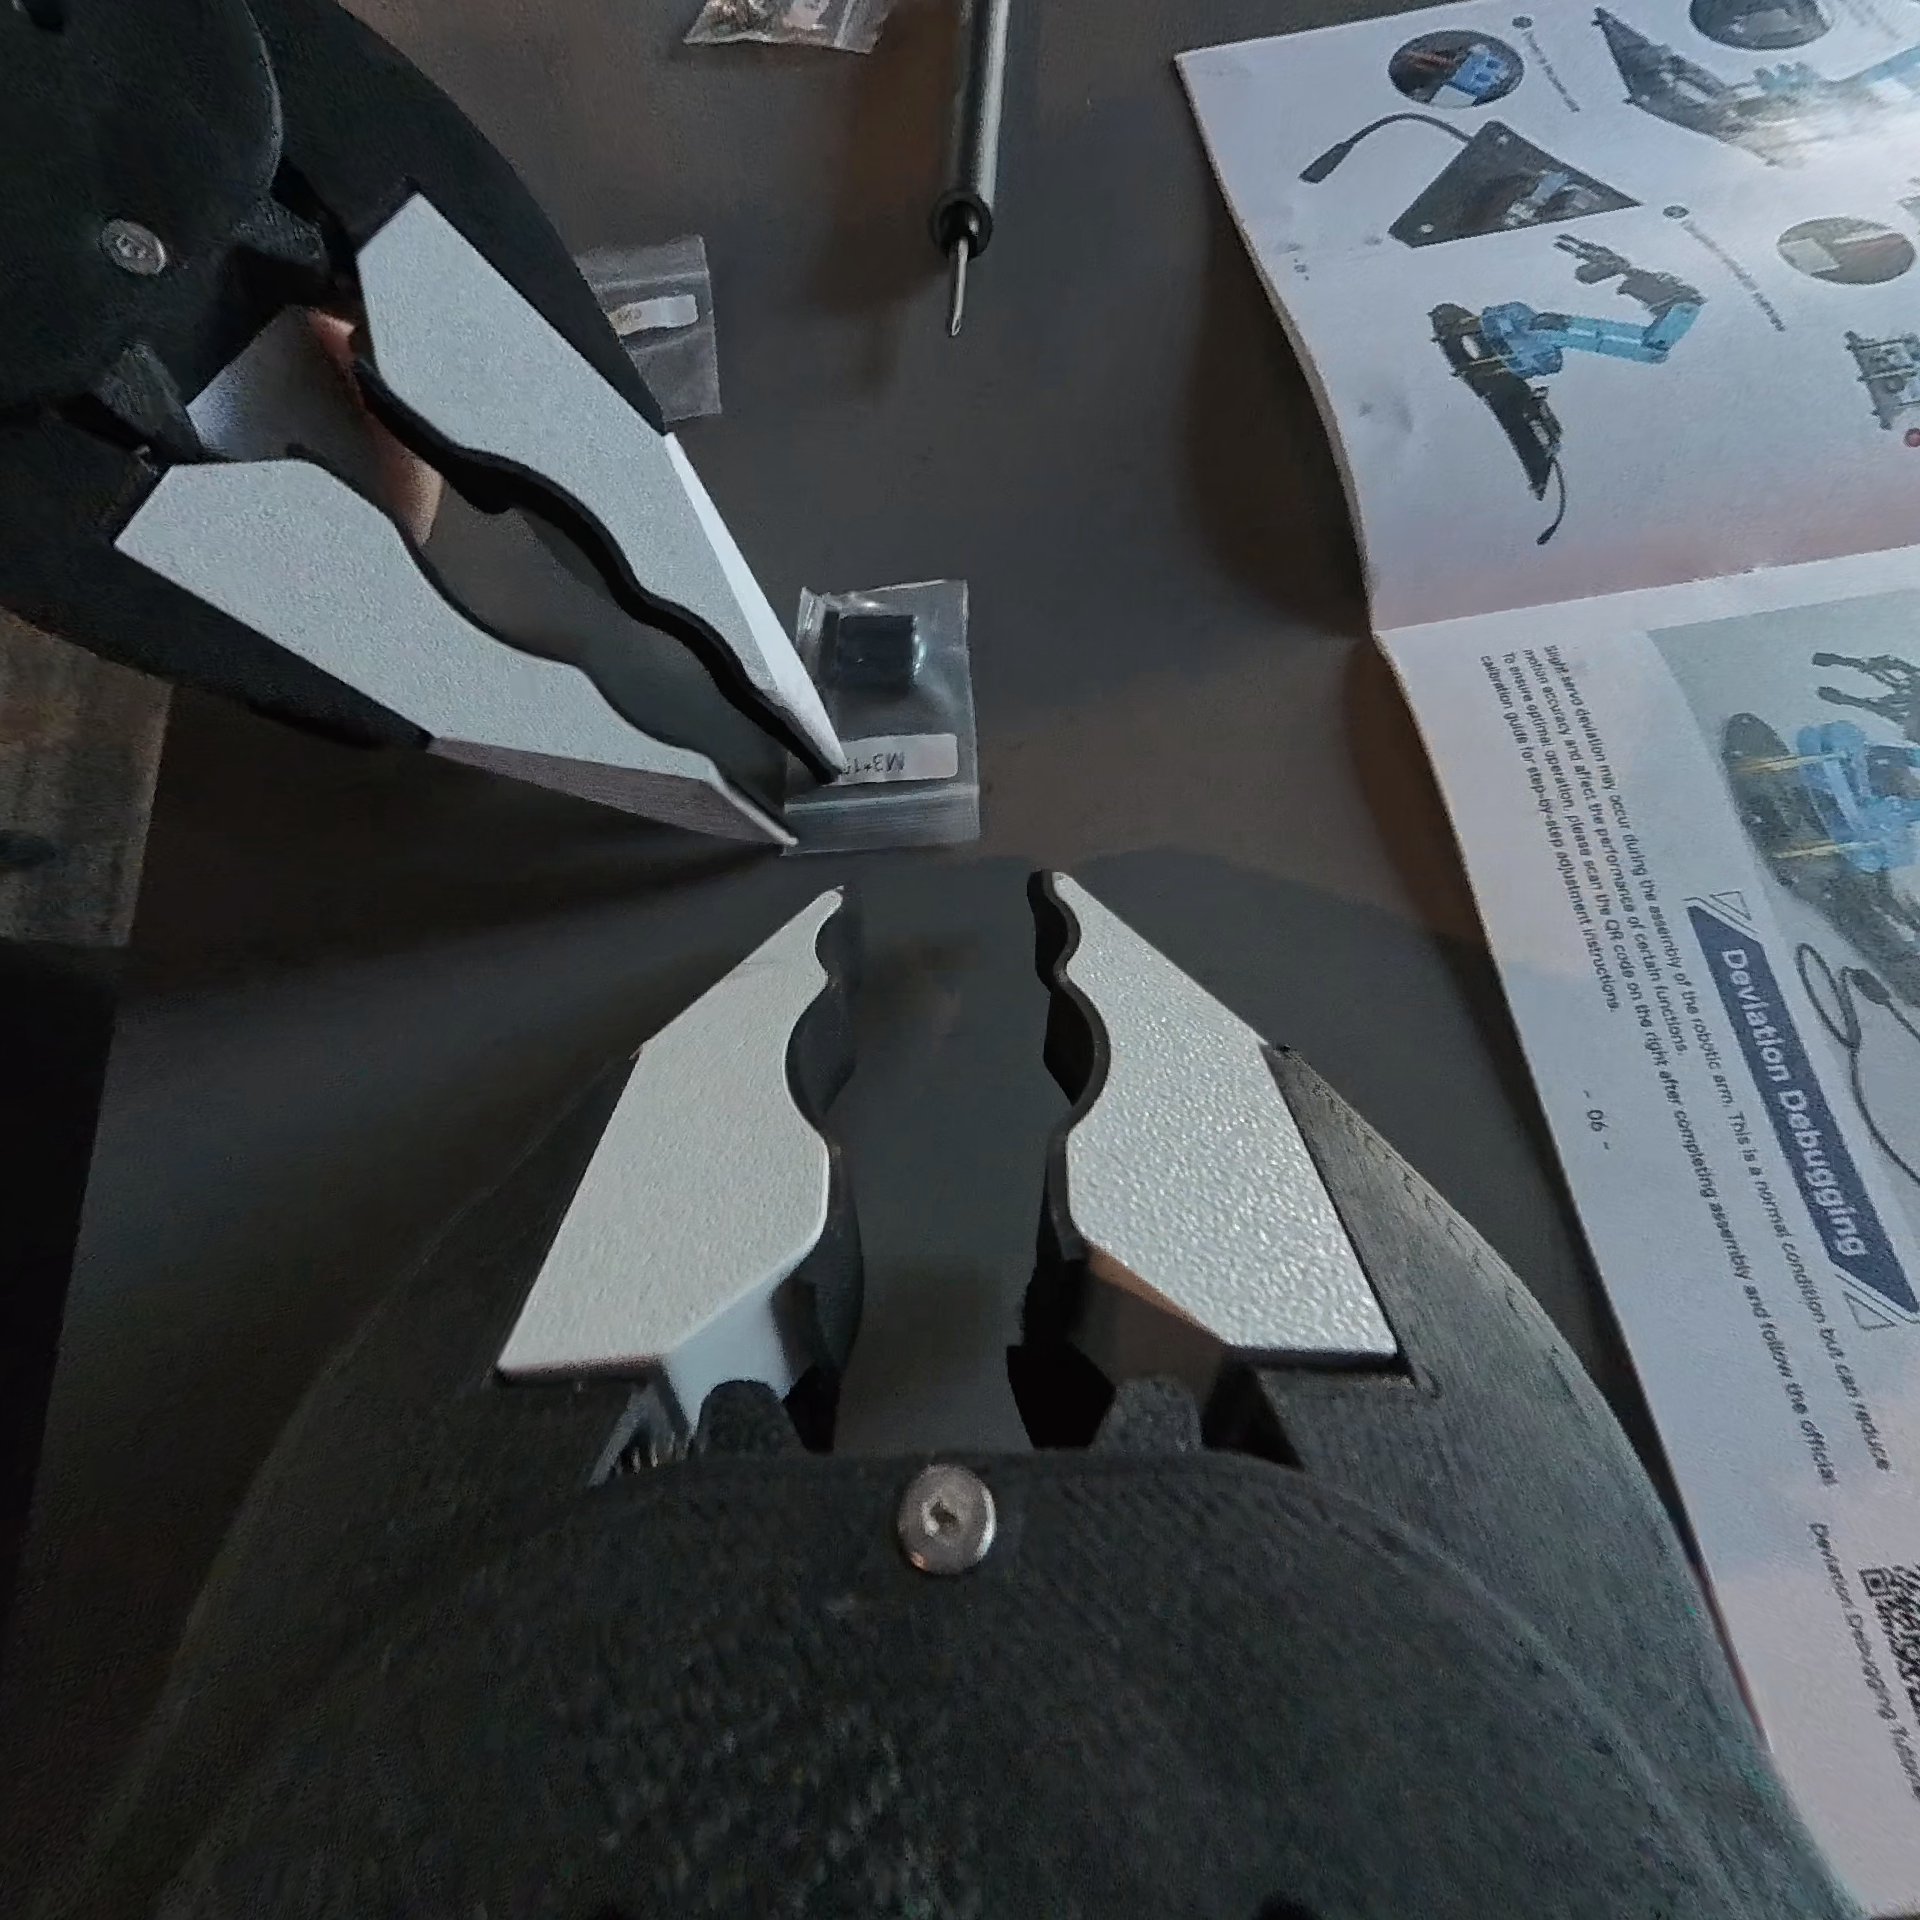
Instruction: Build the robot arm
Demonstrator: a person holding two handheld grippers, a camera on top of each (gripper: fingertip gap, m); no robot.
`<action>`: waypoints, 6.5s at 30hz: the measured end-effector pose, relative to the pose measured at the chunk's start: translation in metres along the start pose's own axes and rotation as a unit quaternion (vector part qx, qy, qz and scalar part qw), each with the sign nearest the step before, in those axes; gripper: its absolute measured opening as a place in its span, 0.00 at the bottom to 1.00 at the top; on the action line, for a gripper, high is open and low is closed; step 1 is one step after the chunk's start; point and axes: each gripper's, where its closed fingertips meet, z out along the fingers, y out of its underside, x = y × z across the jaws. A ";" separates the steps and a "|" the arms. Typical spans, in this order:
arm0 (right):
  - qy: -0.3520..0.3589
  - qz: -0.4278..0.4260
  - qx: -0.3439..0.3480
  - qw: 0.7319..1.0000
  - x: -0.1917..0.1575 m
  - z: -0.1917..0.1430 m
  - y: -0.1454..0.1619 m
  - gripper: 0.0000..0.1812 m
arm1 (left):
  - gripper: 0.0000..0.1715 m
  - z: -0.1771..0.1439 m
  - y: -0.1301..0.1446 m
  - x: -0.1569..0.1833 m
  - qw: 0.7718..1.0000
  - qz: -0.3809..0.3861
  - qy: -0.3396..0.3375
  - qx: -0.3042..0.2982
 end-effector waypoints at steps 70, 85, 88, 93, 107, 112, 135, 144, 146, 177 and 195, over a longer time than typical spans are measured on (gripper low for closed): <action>0.046 -0.424 0.064 0.902 -0.012 0.029 -0.028 0.11 | 0.26 -0.011 0.013 -0.024 0.998 -0.032 0.058 0.018; 0.060 -0.376 0.079 0.921 0.010 0.027 -0.034 0.07 | 0.20 -0.010 0.013 -0.028 0.998 -0.023 0.054 0.017; 0.079 -0.323 0.070 0.940 0.027 0.025 -0.037 0.10 | 0.18 -0.009 0.013 -0.029 0.999 -0.019 0.046 0.016; 0.012 -0.054 0.043 0.998 0.041 0.025 -0.039 0.10 | 0.18 -0.008 0.013 -0.029 0.999 -0.023 0.037 0.016; -0.152 0.271 0.019 0.950 0.011 0.038 -0.037 0.00 | 0.18 -0.007 0.011 -0.029 0.999 -0.031 0.029 0.016; -0.045 0.150 0.123 0.980 0.017 0.017 -0.065 0.00 | 0.00 -0.029 -0.009 -0.035 0.979 -0.168 0.058 0.099; 0.247 -0.262 0.287 0.888 -0.054 -0.071 -0.145 0.00 | 0.04 -0.139 -0.111 -0.027 0.777 -0.416 0.248 0.401; 0.248 -0.235 0.301 0.891 -0.057 -0.080 -0.150 0.00 | 0.00 -0.151 -0.120 -0.019 0.776 -0.385 0.262 0.425; 0.244 -0.229 0.305 0.892 -0.059 -0.081 -0.150 0.00 | 0.00 -0.151 -0.121 -0.018 0.779 -0.381 0.259 0.426; 0.165 -0.120 0.366 0.908 -0.072 -0.089 -0.156 0.00 | 0.00 -0.161 -0.131 -0.014 0.739 -0.376 0.296 0.474; 0.213 -0.221 0.317 0.897 -0.072 -0.079 -0.147 0.00 | 0.00 -0.151 -0.120 -0.015 0.720 -0.406 0.331 0.455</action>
